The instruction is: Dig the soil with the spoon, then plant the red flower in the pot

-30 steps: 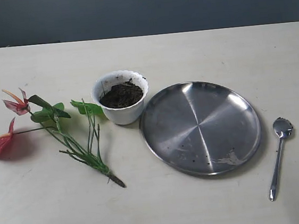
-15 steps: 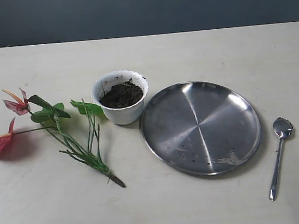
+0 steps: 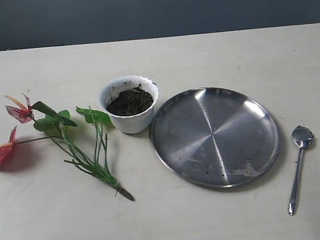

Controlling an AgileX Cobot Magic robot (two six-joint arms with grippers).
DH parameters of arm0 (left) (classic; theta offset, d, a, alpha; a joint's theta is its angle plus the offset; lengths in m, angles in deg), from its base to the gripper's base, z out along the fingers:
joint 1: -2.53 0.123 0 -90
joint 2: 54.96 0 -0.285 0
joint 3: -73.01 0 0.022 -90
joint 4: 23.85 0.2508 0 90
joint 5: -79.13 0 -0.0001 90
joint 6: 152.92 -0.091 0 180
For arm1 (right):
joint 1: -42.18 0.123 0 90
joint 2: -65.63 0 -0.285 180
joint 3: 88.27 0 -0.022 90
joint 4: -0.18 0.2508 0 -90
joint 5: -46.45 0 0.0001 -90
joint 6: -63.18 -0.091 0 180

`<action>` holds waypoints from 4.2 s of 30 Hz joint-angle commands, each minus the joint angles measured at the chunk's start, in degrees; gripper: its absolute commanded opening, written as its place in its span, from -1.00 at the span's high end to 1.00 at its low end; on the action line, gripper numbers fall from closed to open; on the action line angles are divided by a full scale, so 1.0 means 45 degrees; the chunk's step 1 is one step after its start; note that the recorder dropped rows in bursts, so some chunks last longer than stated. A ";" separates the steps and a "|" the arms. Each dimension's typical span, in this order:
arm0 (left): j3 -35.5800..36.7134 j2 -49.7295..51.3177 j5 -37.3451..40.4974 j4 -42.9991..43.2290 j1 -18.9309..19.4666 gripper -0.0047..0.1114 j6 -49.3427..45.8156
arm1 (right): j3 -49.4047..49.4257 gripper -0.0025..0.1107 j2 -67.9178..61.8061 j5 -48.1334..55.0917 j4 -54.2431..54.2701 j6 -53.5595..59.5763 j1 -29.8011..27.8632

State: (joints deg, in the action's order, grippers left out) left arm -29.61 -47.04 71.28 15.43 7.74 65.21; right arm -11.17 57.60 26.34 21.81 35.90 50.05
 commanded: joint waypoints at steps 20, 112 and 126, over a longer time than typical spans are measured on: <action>-0.0035 -0.0030 -0.0166 -0.0092 -0.0272 0.91 0.0064 | -0.8408 0.97 -1.3239 1.3977 -0.4182 0.4119 0.0070; -0.0035 -0.0030 -0.0166 -0.0092 -0.0568 0.91 0.0064 | -1.5814 0.96 -2.3739 1.3412 -1.6214 0.8910 1.0814; -0.0035 -0.0030 -0.0166 -0.0092 -0.0568 0.91 0.0064 | -1.6836 0.96 -2.5263 1.5029 -1.7324 0.8353 1.1450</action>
State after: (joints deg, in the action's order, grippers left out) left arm -29.61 -47.04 71.20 15.43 5.63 65.21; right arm -86.51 -56.13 91.87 -55.35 73.83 101.76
